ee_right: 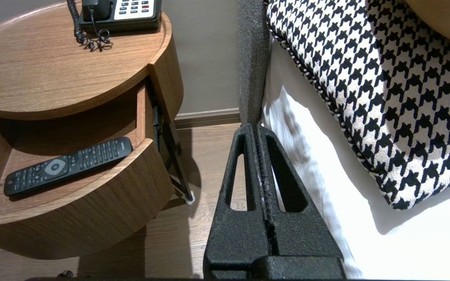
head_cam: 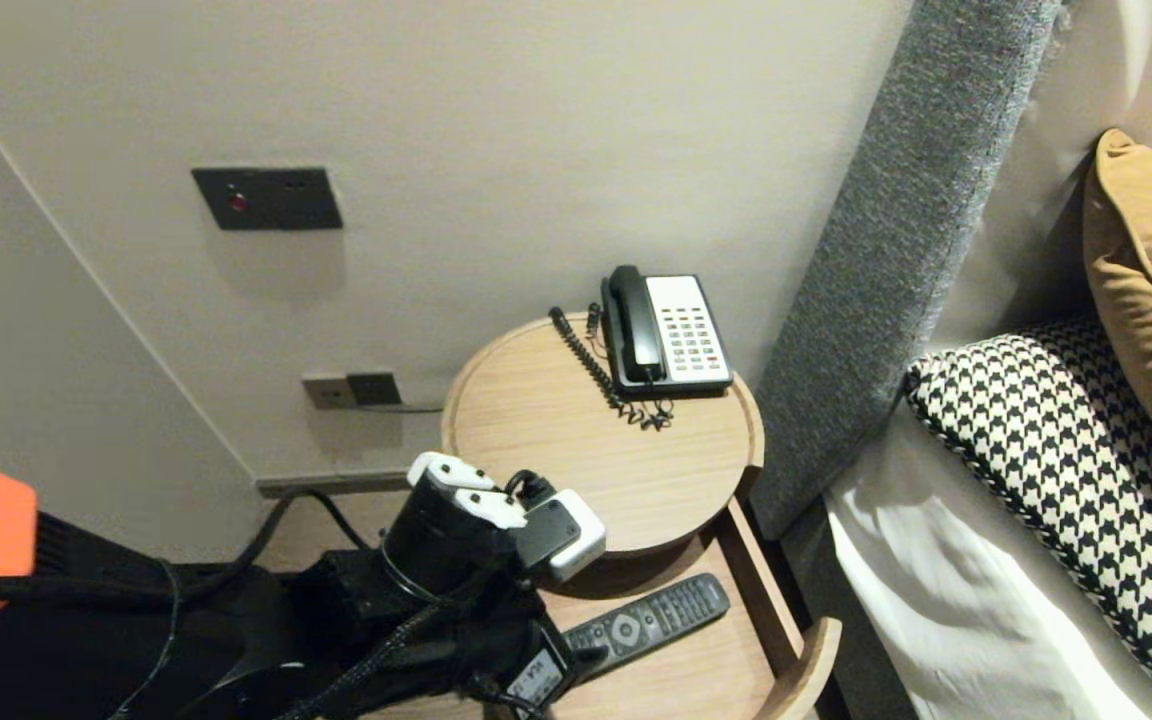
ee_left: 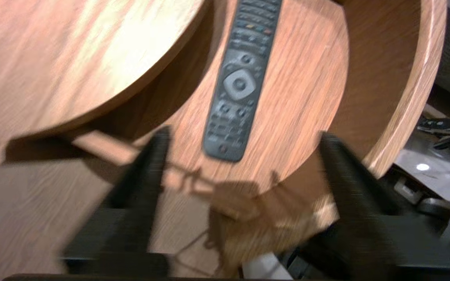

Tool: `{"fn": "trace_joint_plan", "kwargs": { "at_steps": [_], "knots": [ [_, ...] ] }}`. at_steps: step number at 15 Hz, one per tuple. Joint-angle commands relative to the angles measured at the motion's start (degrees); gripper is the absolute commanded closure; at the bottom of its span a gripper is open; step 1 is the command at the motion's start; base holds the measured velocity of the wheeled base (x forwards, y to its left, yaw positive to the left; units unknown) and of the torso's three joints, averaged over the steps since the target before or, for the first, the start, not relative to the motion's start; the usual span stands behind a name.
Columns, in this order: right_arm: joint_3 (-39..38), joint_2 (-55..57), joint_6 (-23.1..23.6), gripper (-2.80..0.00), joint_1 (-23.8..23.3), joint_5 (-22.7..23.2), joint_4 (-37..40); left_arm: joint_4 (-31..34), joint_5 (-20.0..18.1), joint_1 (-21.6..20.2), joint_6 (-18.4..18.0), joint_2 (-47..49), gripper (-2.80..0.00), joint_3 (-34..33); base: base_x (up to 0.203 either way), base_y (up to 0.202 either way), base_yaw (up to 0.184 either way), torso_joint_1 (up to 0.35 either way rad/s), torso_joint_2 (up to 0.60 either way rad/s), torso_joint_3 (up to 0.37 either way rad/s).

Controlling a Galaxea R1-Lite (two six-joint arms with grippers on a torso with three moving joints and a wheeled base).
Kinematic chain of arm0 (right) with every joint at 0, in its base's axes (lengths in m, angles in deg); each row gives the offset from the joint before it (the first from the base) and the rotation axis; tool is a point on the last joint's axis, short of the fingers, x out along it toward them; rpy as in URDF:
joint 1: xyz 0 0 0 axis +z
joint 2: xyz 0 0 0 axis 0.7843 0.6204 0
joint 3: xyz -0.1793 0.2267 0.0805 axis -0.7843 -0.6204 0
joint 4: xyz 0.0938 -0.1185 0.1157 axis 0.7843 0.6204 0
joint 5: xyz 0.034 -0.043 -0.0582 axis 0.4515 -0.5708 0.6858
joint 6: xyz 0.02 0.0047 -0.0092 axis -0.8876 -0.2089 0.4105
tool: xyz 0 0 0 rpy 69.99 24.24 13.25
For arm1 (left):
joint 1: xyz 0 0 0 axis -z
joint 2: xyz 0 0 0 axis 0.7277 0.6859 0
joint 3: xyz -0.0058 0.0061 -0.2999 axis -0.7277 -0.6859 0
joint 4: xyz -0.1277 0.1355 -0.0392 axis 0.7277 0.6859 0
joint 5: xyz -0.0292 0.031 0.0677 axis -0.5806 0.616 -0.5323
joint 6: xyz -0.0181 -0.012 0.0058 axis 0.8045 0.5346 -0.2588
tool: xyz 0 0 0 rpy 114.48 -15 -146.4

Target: Close the nightstand drawer

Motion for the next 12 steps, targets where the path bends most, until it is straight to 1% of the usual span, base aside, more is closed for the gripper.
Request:
{"fn": "trace_joint_plan", "kwargs": {
  "at_steps": [1,4,5,8,10,11,12],
  "knots": [
    [-2.3,0.0,0.0,0.00,0.0,0.0,0.0,0.9,0.2,-0.4,0.4,-3.0,0.00,-2.2,0.000,0.000,0.000,0.000,0.00,0.000],
    [-2.3,0.0,0.0,0.00,0.0,0.0,0.0,5.9,0.4,-0.4,2.6,-6.1,0.00,-3.9,0.000,0.000,0.000,0.000,0.00,0.000],
    [-2.3,0.1,0.0,0.00,0.0,0.0,0.0,8.9,0.5,-0.4,3.6,-7.4,0.00,-3.9,0.000,0.000,0.000,0.000,0.00,0.000],
    [-2.3,0.0,0.0,0.00,0.0,0.0,0.0,19.6,1.9,-0.6,5.8,-10.6,0.00,-1.2,0.000,0.000,0.000,0.000,0.00,0.000],
    [-2.3,0.0,0.0,0.00,0.0,0.0,0.0,27.7,2.5,-0.5,9.1,-11.3,0.00,1.8,0.000,0.000,0.000,0.000,0.00,0.000],
    [-2.3,0.0,0.0,0.00,0.0,0.0,0.0,31.9,2.6,-0.5,9.7,-11.4,0.00,2.3,0.000,0.000,0.000,0.000,0.00,0.000],
    [-2.3,0.0,0.0,0.00,0.0,0.0,0.0,34.7,2.5,-0.3,10.2,-11.4,0.00,2.5,0.000,0.000,0.000,0.000,0.00,0.000]
  ]
}}
